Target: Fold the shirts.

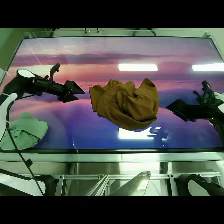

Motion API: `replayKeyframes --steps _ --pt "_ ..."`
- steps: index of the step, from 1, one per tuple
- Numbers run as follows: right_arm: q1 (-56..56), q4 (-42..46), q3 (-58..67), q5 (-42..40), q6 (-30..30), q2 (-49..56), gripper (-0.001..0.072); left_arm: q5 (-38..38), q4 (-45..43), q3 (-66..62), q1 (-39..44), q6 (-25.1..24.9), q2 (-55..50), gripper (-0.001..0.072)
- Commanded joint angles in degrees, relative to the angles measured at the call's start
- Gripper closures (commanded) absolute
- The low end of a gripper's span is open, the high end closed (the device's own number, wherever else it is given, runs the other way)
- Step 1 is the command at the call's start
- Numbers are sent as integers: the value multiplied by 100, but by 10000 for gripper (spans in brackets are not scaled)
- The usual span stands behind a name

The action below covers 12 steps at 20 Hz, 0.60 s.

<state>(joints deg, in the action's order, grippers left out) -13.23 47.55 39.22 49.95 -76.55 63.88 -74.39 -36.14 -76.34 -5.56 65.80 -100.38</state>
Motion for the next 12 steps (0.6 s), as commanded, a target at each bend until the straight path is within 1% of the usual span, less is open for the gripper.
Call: replayKeyframes --steps 1,2,3,5,9,10,11,12 --pt "-219 -1338 393 -232 787 1453 188 168 365 2 15 -192 -623 16" --pt "-186 -1379 566 -166 782 1810 191 98 365 -146 76 -199 -817 152" --pt "-131 -1394 743 -48 780 2135 195 0 365 -332 146 -238 -984 215" --pt "92 -1478 1027 94 776 2603 196 -63 330 -682 319 -199 -1235 212" --pt "739 -1851 1478 90 782 3126 196 -66 -623 -1266 776 625 -1646 212" --pt "866 -1928 1587 87 782 3198 196 -57 -697 -1388 879 706 -1700 212" --pt "973 -2013 1700 90 782 3259 207 -39 -686 -1508 975 767 -1738 212" --pt "1049 -2092 1799 90 787 3276 292 -35 -691 -1620 1082 780 -1768 216"
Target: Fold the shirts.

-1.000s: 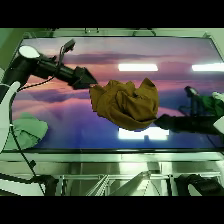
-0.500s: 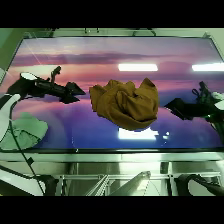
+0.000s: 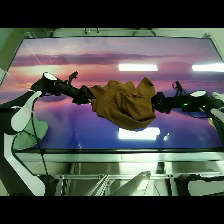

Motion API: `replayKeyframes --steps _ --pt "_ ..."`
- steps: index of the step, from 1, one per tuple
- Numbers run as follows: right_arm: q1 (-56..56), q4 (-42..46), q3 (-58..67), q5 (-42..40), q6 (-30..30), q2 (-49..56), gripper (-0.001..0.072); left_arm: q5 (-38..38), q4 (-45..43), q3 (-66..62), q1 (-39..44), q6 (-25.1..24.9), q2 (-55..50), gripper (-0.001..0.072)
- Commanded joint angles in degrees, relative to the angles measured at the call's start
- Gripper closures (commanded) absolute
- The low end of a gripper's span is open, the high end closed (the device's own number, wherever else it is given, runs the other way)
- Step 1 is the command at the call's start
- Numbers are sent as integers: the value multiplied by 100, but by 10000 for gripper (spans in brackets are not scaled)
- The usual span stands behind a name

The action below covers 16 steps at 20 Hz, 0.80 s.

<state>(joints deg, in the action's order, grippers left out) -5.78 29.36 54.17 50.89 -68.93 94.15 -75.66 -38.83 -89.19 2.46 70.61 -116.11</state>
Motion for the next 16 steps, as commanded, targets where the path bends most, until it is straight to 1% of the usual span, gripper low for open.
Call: replayKeyframes --steps 1,2,3,4,7,9,12,16 --pt "328 -310 382 13 24 249 369 85 -428 -439 382 299 -234 312" --pt "339 -352 481 107 48 249 483 61 -413 -540 452 299 -273 476" --pt "337 -415 566 275 258 245 637 -26 -396 -673 496 295 -317 712" --pt "304 -415 673 525 476 225 691 -96 -302 -798 525 297 -326 685" --pt "83 -404 960 1204 647 -15 691 -363 28 -1325 413 297 -70 691" --pt "-258 -367 1150 1519 664 -424 691 -544 28 -1762 201 326 437 692" --pt "-988 -369 1429 1878 662 -1351 691 -708 24 -2323 -199 514 1460 692" --pt "-1923 -369 1513 1902 664 -2645 690 -883 -273 -2651 -717 752 2903 691"
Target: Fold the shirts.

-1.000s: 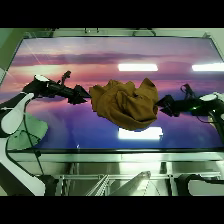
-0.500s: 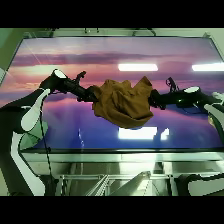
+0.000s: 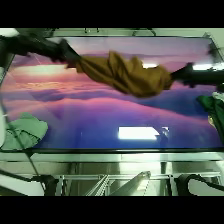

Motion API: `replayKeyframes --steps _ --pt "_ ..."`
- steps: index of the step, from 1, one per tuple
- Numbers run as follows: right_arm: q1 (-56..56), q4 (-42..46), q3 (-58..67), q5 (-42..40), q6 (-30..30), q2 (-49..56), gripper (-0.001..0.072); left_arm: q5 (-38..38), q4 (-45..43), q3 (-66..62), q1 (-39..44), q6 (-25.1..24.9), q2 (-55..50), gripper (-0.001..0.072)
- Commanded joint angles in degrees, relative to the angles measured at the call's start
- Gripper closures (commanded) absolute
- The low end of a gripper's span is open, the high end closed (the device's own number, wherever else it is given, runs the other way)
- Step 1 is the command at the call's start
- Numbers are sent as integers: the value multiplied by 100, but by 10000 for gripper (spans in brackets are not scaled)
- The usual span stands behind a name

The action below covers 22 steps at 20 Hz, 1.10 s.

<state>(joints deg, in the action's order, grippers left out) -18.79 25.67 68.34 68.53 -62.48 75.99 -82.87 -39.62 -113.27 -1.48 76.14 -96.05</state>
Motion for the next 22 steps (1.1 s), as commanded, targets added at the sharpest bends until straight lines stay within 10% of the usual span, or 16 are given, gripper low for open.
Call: replayKeyframes --steps 1,11,18,22 --pt "-828 0 94 140 20 -1060 690 -251 -293 -111 -433 214 1231 690" --pt "-1252 -197 94 1054 -52 -1862 690 -280 -278 2924 -831 -79 3482 689" --pt "-1250 -2743 94 2249 262 -2417 690 -861 1272 3110 -962 -319 4293 686" --pt "-1246 -1298 92 2135 -597 -2730 689 -1331 750 3132 -962 -2 4395 684"
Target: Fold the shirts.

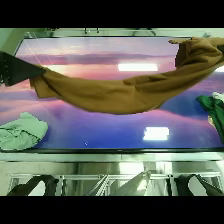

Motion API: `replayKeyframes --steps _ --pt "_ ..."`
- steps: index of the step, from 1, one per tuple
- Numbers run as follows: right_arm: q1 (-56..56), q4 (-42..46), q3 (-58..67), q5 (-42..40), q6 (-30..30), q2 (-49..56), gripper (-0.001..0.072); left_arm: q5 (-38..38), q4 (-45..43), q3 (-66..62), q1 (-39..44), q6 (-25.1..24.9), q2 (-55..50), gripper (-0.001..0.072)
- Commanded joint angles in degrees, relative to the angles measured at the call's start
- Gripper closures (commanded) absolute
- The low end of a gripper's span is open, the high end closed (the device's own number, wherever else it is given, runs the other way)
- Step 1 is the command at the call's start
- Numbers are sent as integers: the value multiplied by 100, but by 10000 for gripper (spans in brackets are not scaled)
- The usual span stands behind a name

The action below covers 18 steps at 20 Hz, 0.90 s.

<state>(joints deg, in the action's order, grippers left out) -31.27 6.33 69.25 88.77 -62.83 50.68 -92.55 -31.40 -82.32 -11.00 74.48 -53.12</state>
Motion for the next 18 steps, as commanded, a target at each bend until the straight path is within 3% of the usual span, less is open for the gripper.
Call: replayKeyframes --steps 1,4,6,9,10,12,13,14,18 --pt "39 1141 -4 -9 -750 -195 689 -367 -68 101 -9 162 28 684" --pt "468 2382 -247 -1113 -1137 -44 689 -188 -59 588 -7 24 -549 684" --pt "999 2474 -586 -1980 -1126 317 688 87 -57 1071 22 -284 -1176 684" --pt "1971 2452 -782 -3397 -487 1556 689 710 -42 1578 9 -796 -2347 684" --pt "2216 2413 -767 -3901 -269 2059 657 863 -42 1602 2 -1016 -2802 684" --pt "2481 2120 -614 -4559 -109 3077 197 1078 -4 1370 -48 -1169 -3644 645" --pt "2476 2020 -463 -4433 17 3475 143 1045 98 1156 -101 -1165 -3991 428" --pt "2424 2037 -343 -4159 157 3720 143 907 319 903 -173 -1172 -4288 358" --pt "1814 2763 -271 -2927 308 3847 143 -35 549 258 -472 -1187 -4607 358"
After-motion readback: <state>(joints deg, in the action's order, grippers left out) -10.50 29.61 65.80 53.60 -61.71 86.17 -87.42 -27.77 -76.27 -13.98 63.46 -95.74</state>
